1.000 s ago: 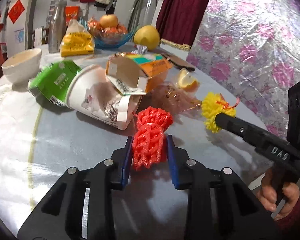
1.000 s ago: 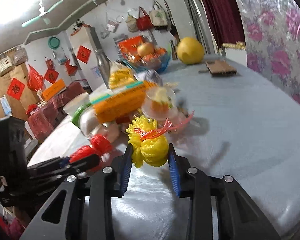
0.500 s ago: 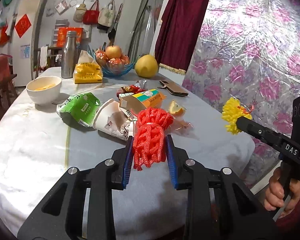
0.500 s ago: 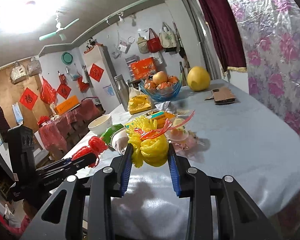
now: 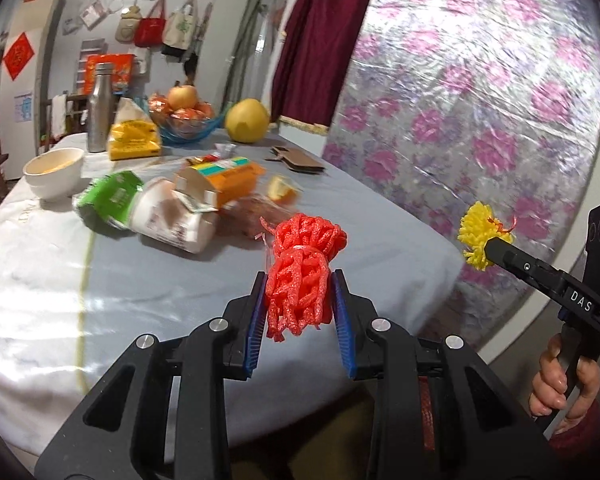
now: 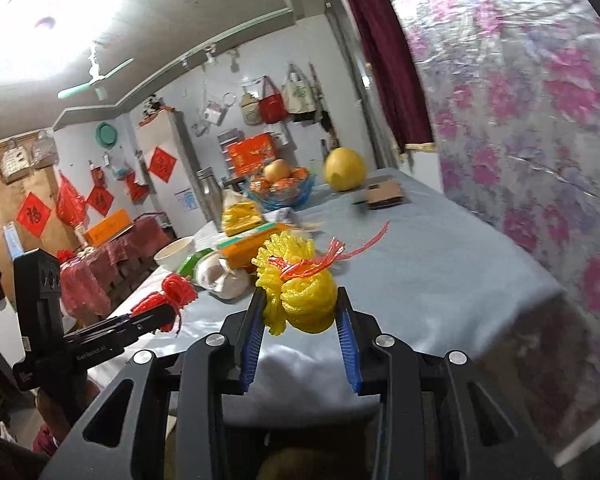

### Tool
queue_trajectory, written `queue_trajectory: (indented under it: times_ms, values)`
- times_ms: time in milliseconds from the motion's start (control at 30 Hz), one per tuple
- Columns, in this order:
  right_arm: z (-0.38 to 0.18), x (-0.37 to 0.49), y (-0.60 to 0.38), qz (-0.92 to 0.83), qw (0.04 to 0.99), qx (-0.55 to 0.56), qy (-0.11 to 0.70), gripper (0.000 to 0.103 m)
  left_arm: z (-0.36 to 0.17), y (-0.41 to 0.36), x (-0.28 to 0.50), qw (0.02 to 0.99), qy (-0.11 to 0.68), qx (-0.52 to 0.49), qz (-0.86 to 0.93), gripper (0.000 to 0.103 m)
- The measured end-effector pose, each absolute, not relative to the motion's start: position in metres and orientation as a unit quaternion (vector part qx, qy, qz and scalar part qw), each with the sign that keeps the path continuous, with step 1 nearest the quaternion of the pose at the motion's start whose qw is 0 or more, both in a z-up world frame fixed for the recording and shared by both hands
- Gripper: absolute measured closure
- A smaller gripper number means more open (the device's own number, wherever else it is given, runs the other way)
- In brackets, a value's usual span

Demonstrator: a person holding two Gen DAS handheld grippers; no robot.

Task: Collect trash
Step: 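Lift both mesh nets and carry them toward the red wastebasket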

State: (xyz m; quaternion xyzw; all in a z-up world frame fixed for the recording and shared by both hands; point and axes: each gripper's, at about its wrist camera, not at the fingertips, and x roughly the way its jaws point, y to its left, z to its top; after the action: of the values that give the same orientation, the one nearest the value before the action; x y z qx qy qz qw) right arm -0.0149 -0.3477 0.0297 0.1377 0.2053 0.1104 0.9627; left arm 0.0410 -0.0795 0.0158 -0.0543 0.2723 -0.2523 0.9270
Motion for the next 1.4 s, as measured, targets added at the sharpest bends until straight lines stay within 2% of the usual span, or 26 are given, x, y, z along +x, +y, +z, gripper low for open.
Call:
queue_trajectory:
  times_ms: [467,1133,1267,1333,1400]
  values:
    - [0.012,-0.075,-0.414,0.032,0.968,0.12,0.218,0.069,0.017,-0.158,0.011,0.901,0.283,-0.006,-0.328,0.071]
    - [-0.115,-0.091,-0.485,-0.044,0.911,0.159,0.379,0.068,-0.012,-0.247,-0.011,0.858,0.326,0.067,-0.391,0.071]
    - [-0.129,-0.088,-0.492,-0.04,0.902,0.18,0.39,0.062,-0.015,-0.26,-0.012,0.851,0.331,0.079,-0.399,0.071]
    - [-0.129,-0.091,-0.494,-0.053,0.905,0.177,0.383,0.054,-0.016,-0.265,-0.012,0.849,0.333,0.082,-0.403,0.071]
    - [-0.127,-0.094,-0.497,-0.057,0.907,0.18,0.376,0.054,-0.018,-0.27,-0.013,0.845,0.335,0.085,-0.407,0.071]
